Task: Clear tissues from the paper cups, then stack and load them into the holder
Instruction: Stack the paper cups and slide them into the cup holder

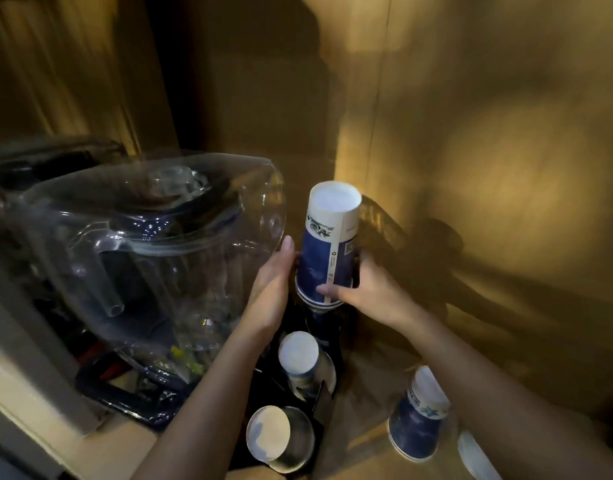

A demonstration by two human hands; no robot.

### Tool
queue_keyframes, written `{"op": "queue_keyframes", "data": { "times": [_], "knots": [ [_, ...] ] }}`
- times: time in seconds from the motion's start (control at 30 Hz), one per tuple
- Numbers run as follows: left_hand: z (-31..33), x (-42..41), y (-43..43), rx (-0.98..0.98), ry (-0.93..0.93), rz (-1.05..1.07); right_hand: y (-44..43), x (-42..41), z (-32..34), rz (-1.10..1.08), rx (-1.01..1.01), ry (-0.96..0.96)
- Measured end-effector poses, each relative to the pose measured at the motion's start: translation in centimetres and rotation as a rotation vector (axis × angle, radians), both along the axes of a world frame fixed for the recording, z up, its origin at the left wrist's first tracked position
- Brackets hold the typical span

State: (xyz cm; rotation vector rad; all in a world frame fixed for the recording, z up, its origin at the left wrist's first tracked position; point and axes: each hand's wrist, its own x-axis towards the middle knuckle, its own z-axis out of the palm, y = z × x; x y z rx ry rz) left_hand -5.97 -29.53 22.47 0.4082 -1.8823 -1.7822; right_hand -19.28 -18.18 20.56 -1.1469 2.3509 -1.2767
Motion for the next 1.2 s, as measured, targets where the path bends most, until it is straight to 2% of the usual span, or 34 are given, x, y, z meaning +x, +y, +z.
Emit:
{"op": "queue_keyframes", "data": {
  "times": [0.23,0.3,0.43,0.6,0.73,0.87,0.93,1.03,1.2],
  "knots": [
    [-2.4,-1.5,0.4,-0.053,-0.122,0.178,-1.1,-0.5,-1.8,-0.020,0.070,0.069],
    [-3.1,-1.8,0.2,-0.189,-0.189,0.225,-1.3,-0.3,-2.2,0.004,0.087,0.097],
    [-4.4,-2.7,0.6,-0.687,-0.415,0.245,-1.5,-0.3,-2.4,0.015,0.107,0.126],
    [-5.3,-2.8,1.0,-0.880,-0.414,0.297,-1.3,-0.3,-1.9,0.035,0.144,0.166],
    [-4.9,-2.5,1.2,-0.838,-0.372,0.295,0.3,-0.6,-1.6,-0.022,0.116,0.261],
    [-3.3,-2.4,3.1,-0.762,-0.192,0.409,4.1,-1.6,-1.5,-0.118,0.007,0.206],
    [-2.7,-2.7,5.1,-0.734,-0.095,0.398,6.3,-2.0,-2.0,-0.167,0.013,0.197],
    [-2.8,-3.7,8.3,-0.714,-0.015,0.273,9.6,-2.5,-3.1,-0.288,0.055,0.165],
    [-5.7,-5.7,12.7,-0.630,-0.083,-0.013,14.5,-2.7,-4.9,-0.389,0.072,0.043]
  ]
}}
